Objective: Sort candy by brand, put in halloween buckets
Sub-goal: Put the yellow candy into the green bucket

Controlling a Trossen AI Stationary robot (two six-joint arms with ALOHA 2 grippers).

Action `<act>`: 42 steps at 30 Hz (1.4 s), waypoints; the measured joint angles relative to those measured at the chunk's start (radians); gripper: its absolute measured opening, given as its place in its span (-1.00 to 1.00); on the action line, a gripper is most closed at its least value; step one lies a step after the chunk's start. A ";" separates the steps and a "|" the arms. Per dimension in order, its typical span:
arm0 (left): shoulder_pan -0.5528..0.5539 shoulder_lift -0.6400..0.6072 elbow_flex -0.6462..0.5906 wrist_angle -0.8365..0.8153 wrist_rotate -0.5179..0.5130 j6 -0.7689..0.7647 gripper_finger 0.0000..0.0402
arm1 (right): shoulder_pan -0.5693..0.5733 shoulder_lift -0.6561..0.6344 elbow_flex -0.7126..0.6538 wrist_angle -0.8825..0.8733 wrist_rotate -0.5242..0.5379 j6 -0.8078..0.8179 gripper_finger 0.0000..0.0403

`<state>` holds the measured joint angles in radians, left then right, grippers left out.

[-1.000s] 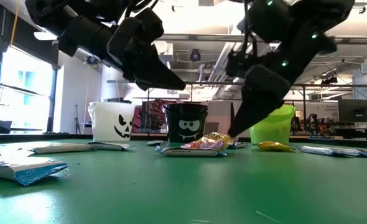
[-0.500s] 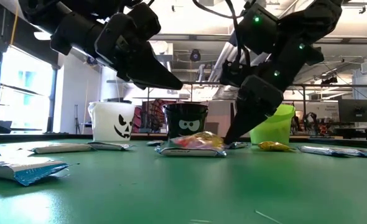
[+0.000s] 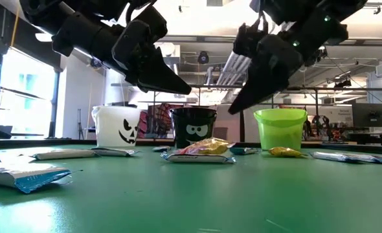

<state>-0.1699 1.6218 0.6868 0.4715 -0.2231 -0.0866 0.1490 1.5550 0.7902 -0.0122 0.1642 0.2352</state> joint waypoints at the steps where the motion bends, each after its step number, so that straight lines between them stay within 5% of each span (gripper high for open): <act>1: 0.000 0.000 0.000 -0.009 0.000 -0.007 -1.00 | 0.011 0.000 0.000 -0.003 0.000 -0.021 -1.00; 6: 0.022 0.030 0.000 -0.071 -0.049 -0.047 -1.00 | 0.084 0.038 0.000 0.004 0.100 -0.150 -0.88; 15: 0.075 0.139 0.017 -0.049 -0.078 -0.077 -1.00 | 0.182 0.166 0.000 0.078 0.345 -0.488 -0.23; 23: 0.079 0.191 0.046 -0.047 -0.048 -0.068 -1.00 | 0.192 0.270 0.000 0.187 0.467 -0.726 -0.14; 35: 0.085 0.212 0.047 0.006 0.022 -0.057 -1.00 | 0.130 0.288 0.048 0.227 0.469 -0.814 -0.14; 42: 0.087 0.212 0.047 0.006 0.023 -0.050 -1.00 | 0.099 0.288 0.081 0.227 0.368 -0.847 -0.14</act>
<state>-0.0834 1.8336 0.7338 0.4775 -0.2001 -0.1367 0.2483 1.8431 0.8709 0.2148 0.5319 -0.6119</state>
